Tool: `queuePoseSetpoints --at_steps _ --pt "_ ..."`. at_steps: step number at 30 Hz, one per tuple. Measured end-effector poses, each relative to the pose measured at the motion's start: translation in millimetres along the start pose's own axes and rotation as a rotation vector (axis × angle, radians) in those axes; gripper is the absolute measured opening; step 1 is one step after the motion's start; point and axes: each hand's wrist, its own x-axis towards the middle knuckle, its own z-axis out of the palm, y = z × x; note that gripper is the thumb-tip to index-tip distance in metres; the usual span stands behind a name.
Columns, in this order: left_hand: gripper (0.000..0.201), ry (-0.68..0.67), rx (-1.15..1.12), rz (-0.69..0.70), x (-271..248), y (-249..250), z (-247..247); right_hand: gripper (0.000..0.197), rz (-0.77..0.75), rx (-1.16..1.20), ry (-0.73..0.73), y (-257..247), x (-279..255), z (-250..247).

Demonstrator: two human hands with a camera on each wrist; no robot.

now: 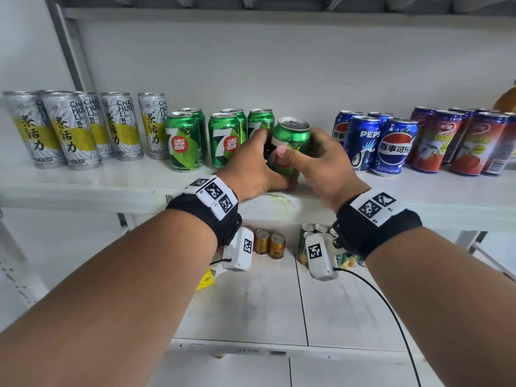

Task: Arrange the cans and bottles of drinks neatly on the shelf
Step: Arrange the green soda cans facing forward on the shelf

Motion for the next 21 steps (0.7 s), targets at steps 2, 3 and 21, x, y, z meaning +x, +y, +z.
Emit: queuePoseSetpoints --at_steps 2,3,21 --pt "0.093 0.0 0.012 0.001 -0.6 0.1 0.3 0.052 -0.019 -0.023 0.002 -0.4 -1.7 -1.7" --pt "0.093 -0.003 0.011 0.001 0.0 0.0 0.1 0.052 -0.03 -0.038 0.002 -0.8 -2.2 -2.2" --pt "0.074 0.021 -0.244 -0.029 -2.5 -8.1 -8.3 0.052 0.086 0.055 0.03 -4.2 0.6 -0.8"
